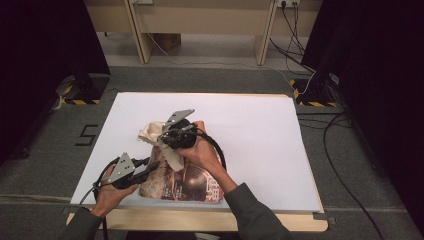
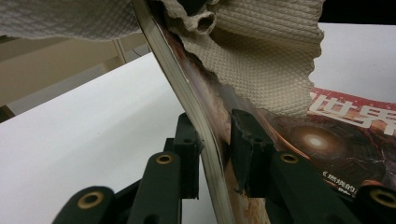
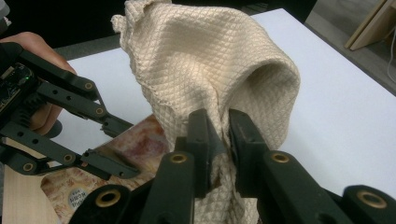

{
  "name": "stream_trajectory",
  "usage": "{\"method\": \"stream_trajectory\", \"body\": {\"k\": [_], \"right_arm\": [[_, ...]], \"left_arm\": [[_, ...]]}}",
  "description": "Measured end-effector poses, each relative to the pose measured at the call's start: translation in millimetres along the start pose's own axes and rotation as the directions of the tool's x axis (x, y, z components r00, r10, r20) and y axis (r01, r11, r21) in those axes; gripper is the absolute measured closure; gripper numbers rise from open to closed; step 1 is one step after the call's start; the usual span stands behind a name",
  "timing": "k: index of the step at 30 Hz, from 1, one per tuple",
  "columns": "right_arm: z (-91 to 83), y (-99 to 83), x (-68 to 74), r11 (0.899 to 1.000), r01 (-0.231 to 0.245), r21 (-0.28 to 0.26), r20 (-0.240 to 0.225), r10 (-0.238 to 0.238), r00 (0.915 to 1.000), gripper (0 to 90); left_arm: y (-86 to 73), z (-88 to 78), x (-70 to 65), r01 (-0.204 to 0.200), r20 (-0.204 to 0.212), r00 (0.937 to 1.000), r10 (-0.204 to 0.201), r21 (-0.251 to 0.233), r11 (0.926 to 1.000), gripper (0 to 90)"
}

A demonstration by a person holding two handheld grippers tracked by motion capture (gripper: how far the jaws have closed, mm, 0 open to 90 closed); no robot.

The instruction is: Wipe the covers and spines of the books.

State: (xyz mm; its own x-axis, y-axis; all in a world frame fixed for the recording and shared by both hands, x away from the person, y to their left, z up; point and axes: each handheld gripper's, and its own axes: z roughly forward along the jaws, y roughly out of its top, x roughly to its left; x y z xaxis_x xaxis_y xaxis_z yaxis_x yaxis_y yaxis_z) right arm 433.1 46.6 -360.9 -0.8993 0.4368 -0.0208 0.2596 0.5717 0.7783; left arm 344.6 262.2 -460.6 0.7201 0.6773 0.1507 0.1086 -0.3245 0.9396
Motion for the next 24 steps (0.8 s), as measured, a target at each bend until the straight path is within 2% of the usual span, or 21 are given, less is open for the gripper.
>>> {"method": "stream_trajectory", "body": {"k": [2,5,8,16,24], "right_arm": [[-0.7,-3.1,-2.3,1.0,-0.008,0.0,-0.013,0.008,0.9999,79.9],[-2.2,-8.0,-6.2,1.0,0.004,0.013,0.007,-0.004,1.0,79.9],[-2.9,-17.2,-13.1,0.999,-0.035,0.025,0.004,0.035,0.9994,79.9],[-7.4,-52.5,-37.8,0.994,-0.091,0.057,0.031,0.089,0.9956,79.8],[-13.6,-85.0,-58.3,0.982,-0.156,0.102,0.068,0.15,0.9864,79.8]], "left_arm": [[0.1,-0.3,-0.6,-0.001,0.0,1.0,0.001,-0.001,1.0,72.6],[0.7,0.0,0.0,-0.003,0.0,1.0,0.003,-0.001,1.0,72.7],[0.2,-0.2,-0.4,-0.003,-0.001,1.0,0.003,0.003,1.0,72.6],[0.5,0.6,0.4,0.002,0.0,1.0,-0.002,0.001,1.0,72.5],[1.0,0.4,-0.3,-0.004,-0.001,1.0,0.004,-0.003,1.0,72.6]]}}
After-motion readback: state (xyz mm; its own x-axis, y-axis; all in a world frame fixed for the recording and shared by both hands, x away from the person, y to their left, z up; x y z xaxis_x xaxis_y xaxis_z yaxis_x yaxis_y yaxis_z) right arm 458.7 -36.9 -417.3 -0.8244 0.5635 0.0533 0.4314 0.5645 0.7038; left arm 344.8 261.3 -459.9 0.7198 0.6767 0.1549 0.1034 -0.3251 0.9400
